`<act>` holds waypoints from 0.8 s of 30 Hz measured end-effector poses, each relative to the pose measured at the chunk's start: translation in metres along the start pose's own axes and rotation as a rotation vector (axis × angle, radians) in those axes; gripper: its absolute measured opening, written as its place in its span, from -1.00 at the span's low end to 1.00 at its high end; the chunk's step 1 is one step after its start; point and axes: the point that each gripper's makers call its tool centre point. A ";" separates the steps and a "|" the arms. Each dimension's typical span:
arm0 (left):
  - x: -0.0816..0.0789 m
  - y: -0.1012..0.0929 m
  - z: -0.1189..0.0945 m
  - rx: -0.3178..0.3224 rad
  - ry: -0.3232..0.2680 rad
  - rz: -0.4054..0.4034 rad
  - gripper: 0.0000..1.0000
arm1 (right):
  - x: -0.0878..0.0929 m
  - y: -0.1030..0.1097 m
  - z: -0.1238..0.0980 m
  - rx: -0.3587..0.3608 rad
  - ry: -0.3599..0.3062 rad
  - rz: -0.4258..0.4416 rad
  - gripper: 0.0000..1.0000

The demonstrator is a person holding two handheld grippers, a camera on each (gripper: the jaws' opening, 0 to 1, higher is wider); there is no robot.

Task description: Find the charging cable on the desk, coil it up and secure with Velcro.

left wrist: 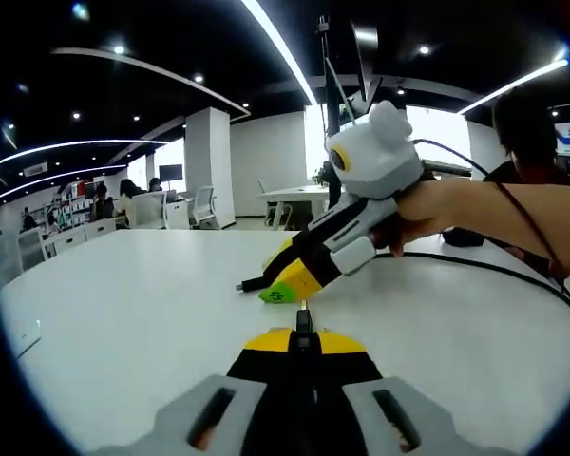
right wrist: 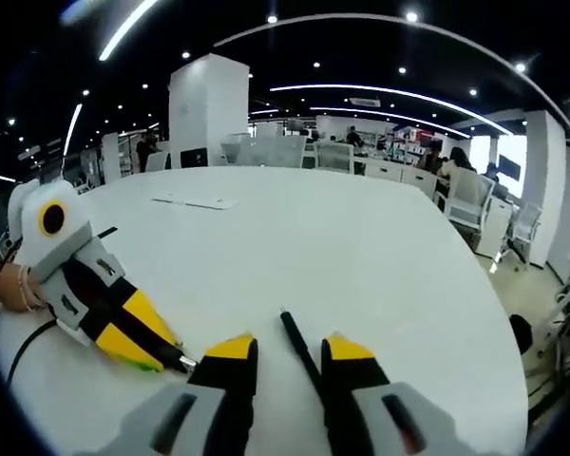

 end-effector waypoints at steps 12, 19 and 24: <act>0.001 0.000 0.000 0.002 0.000 -0.008 -0.85 | 0.001 0.002 -0.003 -0.030 -0.039 -0.009 -0.68; 0.001 0.001 -0.001 0.002 0.000 -0.008 -0.85 | 0.001 0.005 -0.003 -0.036 -0.031 -0.019 -0.76; 0.001 0.000 -0.001 0.003 0.000 -0.008 -0.85 | 0.001 0.004 -0.003 -0.025 -0.029 -0.011 -0.85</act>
Point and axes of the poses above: the point that each gripper's makers call its tool centre point, and the gripper's own axes: z roughly forward along the fingers, y roughly to its left, x roughly out of its underside, and after that the axes turned 8 degrees about -x, right-handed
